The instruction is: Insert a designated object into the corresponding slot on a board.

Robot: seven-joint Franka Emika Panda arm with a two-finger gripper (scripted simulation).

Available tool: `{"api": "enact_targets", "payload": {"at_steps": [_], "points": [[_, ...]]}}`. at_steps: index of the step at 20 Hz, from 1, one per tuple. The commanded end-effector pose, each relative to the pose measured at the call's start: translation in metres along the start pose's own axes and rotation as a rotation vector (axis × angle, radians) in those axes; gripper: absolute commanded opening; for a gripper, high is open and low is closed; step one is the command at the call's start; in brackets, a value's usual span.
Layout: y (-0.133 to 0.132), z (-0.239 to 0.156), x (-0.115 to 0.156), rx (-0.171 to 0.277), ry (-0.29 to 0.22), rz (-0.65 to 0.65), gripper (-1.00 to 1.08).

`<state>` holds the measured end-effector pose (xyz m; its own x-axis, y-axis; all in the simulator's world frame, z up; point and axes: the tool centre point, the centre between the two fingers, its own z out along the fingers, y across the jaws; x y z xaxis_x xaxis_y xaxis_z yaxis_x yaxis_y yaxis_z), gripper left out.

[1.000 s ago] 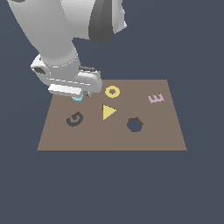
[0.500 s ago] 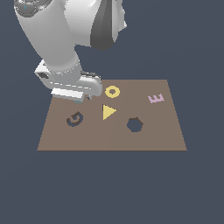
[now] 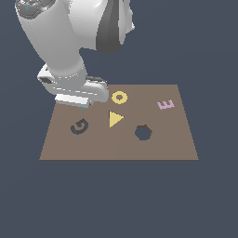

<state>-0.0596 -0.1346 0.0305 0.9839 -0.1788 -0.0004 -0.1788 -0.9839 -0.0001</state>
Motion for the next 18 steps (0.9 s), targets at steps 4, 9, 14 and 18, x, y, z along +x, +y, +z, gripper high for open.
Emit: {"api": "enact_targets", "payload": {"at_steps": [4,9,14,18], "points": [[0.0002,0.0000,0.0001,0.000,0.000,-0.003,-1.00],[0.0017,-0.0002,0.0010,0.000,0.000,-0.035,-1.00],[0.0049,-0.0005,0.0031,0.000,0.000,-0.103,-1.00],[0.0085,-0.0009,0.0058,0.000,0.000,-0.184,-1.00]]}}
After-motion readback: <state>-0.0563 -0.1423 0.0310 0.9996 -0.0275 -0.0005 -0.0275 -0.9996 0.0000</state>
